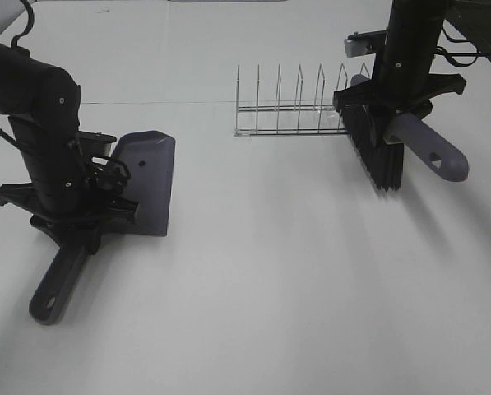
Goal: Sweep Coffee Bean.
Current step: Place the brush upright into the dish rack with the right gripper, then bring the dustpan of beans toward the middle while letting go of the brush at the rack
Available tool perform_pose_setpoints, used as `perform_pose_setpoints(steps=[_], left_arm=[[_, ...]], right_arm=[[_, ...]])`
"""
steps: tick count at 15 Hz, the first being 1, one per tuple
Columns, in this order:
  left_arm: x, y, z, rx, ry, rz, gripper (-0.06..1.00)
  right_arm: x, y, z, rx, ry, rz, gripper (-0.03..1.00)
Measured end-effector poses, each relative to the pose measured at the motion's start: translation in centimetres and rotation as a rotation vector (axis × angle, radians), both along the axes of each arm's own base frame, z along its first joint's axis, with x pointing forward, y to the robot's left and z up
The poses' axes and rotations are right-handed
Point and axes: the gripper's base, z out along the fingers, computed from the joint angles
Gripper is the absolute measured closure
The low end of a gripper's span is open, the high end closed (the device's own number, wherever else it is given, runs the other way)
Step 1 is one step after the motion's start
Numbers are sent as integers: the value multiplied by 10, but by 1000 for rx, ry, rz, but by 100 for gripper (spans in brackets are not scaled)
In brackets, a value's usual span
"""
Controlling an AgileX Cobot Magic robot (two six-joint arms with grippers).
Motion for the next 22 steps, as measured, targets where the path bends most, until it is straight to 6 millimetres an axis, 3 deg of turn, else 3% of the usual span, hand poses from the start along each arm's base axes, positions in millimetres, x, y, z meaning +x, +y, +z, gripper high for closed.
perform_pose_setpoints(steps=[6,14,15,17,18,20,22], left_arm=[[0,0,0,0,0,-1,59],[0,0,0,0,0,-1,59],[0,0,0,0,0,-1,59],[0,0,0,0,0,-1,59],[0,0,0,0,0,-1,59],[0,0,0,0,0,-1,59],[0,0,0,0,0,-1,59]], right_arm=[[33,5,-11,-4,-88,5,67],[42,4,-13,-26,-116,-5,66],[42,4,-13,-28,-119,-8,58],[42,3,-13,-37,-123,-12,29],[42,3,-13,-41,-124,-11,20],[42,2,-9,-39,-133,-11,15],[40,3,9,-28,-165,-13,15]])
